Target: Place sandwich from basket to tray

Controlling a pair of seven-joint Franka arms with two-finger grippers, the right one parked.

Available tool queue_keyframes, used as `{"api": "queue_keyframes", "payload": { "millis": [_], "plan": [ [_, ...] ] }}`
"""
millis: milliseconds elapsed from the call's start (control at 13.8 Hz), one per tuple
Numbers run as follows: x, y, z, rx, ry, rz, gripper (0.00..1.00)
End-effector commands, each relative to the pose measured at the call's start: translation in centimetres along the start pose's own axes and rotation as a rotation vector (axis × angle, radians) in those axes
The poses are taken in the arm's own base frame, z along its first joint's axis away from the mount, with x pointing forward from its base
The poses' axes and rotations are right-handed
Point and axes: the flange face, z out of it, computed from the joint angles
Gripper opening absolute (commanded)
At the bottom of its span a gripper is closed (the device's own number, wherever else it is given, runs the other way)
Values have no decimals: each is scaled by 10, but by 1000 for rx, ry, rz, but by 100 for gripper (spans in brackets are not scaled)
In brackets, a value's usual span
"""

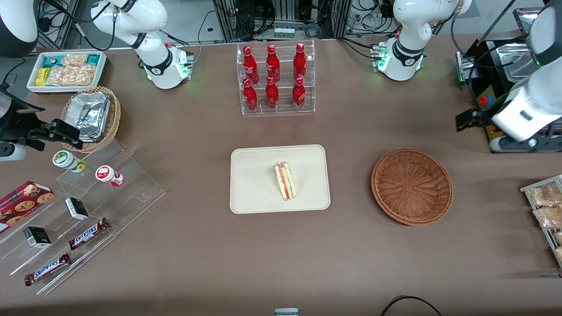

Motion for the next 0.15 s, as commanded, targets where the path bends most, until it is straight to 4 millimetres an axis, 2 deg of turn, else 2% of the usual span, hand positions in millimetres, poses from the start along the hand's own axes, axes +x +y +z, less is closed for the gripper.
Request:
{"api": "queue_keyframes", "payload": {
  "millis": [0,73],
  "plan": [
    [-19,5,-19,16,1,16,100],
    [-20,6,-22,21,7,17,100]
  ]
}}
